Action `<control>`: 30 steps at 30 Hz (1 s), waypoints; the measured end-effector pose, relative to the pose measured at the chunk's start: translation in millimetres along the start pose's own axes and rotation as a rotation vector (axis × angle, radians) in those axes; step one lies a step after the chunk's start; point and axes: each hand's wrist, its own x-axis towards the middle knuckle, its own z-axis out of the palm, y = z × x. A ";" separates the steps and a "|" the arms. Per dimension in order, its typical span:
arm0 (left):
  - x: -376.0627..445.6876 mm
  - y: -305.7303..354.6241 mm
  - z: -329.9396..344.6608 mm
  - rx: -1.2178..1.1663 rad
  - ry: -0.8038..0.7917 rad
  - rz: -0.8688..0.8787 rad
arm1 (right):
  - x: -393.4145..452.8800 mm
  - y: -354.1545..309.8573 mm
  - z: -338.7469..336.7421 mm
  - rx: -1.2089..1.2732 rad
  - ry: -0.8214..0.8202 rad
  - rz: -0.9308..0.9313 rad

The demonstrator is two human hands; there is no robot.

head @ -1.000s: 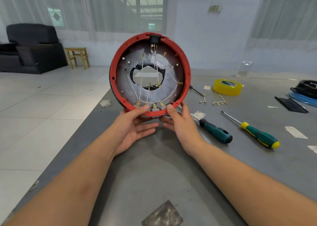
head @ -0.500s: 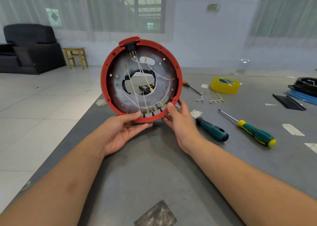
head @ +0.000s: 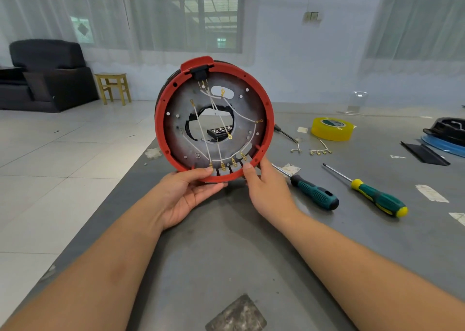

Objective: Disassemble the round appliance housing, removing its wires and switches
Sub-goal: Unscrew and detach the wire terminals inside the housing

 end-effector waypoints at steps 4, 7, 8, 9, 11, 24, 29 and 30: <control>2.5 -0.7 -2.5 -0.067 0.046 0.059 | -14.0 -0.4 -15.6 -0.377 -0.103 -0.183; 5.3 -0.9 -4.4 -0.095 0.084 0.084 | -18.1 3.3 -36.4 -0.880 0.087 -0.349; 5.8 -1.0 -4.4 -0.100 0.089 0.086 | -19.2 5.6 -45.7 -0.978 0.170 -0.404; 5.5 -0.9 -4.3 -0.102 0.091 0.087 | -19.8 8.9 -55.1 -1.051 0.220 -0.422; 4.5 0.0 -4.1 -0.102 0.087 0.089 | -21.0 17.5 -74.7 -1.169 0.231 -0.378; 5.1 0.6 -2.0 -0.064 0.009 0.043 | -12.0 39.4 -99.9 -0.983 -0.078 0.063; 3.8 1.8 0.4 -0.118 0.017 0.053 | -10.9 42.0 -98.2 -0.876 -0.044 0.056; 3.6 1.9 0.5 -0.128 0.025 0.060 | -10.9 41.8 -97.8 -0.833 -0.032 0.056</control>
